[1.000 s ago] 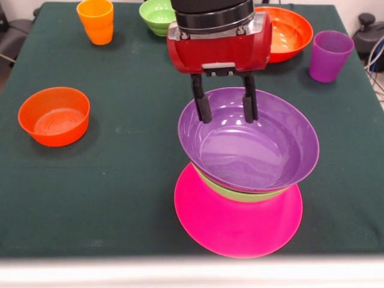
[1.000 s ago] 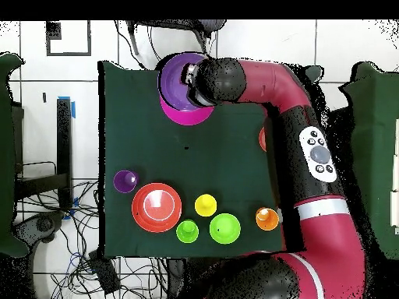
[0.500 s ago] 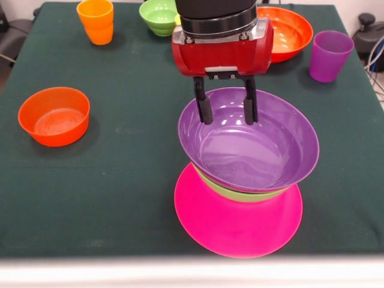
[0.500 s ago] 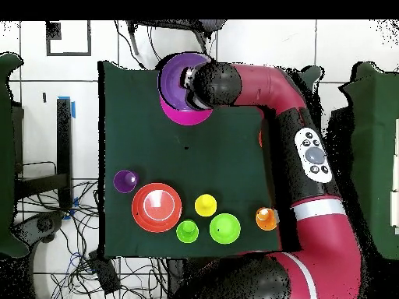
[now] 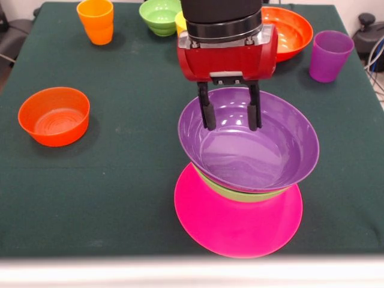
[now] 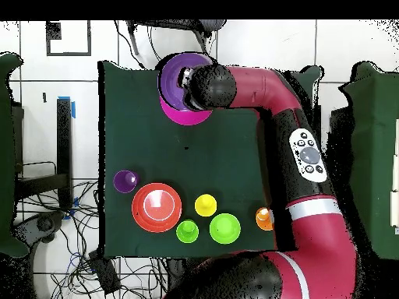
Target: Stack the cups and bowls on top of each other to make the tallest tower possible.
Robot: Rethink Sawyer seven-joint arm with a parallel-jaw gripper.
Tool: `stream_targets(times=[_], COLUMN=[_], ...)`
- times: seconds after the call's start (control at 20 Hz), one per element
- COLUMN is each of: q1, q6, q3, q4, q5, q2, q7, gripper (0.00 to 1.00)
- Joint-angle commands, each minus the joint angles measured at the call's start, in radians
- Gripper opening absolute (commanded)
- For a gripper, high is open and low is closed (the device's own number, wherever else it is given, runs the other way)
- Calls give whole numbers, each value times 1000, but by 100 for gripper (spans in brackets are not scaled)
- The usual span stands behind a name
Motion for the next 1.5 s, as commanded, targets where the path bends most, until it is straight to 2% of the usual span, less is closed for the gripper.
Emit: stream_targets(times=[0.05, 1.5], q1=[35, 54], q6=[-32, -72], q3=[-64, -92], q4=[64, 20], q5=[9, 30], q2=[62, 124], q7=[111, 81], gripper=[100, 100])
